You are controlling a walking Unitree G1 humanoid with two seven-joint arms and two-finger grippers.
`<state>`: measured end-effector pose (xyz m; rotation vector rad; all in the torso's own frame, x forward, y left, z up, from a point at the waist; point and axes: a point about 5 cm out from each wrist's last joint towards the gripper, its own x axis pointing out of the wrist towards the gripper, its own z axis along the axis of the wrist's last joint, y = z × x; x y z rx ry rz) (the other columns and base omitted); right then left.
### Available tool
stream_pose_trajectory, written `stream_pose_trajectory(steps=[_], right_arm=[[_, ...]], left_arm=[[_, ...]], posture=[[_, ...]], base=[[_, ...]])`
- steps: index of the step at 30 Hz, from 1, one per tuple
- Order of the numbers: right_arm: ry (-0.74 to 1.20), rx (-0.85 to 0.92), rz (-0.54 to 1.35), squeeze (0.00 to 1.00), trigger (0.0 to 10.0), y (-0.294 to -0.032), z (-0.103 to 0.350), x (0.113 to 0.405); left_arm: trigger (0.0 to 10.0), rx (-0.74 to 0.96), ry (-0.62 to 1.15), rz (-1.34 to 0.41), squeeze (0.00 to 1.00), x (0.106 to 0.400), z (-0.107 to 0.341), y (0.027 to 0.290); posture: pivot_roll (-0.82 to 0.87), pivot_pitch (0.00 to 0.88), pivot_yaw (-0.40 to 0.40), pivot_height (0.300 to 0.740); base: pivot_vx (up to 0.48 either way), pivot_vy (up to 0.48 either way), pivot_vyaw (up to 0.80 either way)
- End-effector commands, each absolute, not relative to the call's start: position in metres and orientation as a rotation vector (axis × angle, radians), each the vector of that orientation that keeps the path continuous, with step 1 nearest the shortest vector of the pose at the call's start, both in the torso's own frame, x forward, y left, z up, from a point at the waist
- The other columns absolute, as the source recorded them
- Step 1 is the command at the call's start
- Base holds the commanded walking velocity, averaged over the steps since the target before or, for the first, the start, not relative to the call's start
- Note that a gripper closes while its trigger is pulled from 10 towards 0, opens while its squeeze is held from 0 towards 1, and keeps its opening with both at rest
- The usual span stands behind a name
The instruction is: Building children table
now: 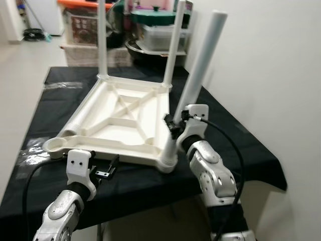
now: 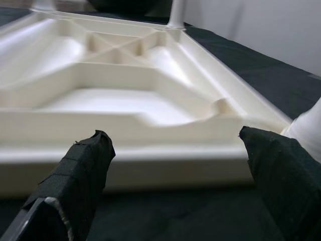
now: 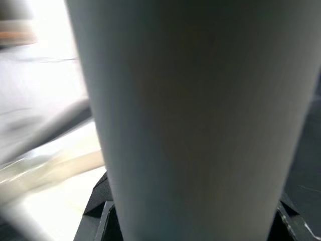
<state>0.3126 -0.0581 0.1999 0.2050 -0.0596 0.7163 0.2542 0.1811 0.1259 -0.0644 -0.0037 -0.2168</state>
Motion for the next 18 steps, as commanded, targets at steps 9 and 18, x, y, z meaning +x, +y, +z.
stream_pose_trajectory(steps=[9,18], right_arm=[[-0.175,0.023,1.01,0.0,10.0,-0.063,0.234,0.347],[0.012,-0.235,1.409,0.0,3.9,-0.048,0.202,0.339]], left_arm=[[10.0,-0.063,0.002,-0.198,0.0,0.253,0.125,0.184],[10.0,-0.061,-0.003,-0.202,0.0,0.256,0.126,0.182]], posture=[[0.09,0.0,-0.142,0.74],[0.11,0.0,-0.147,0.74]], base=[[0.0,0.0,0.0],[0.0,0.0,0.0]])
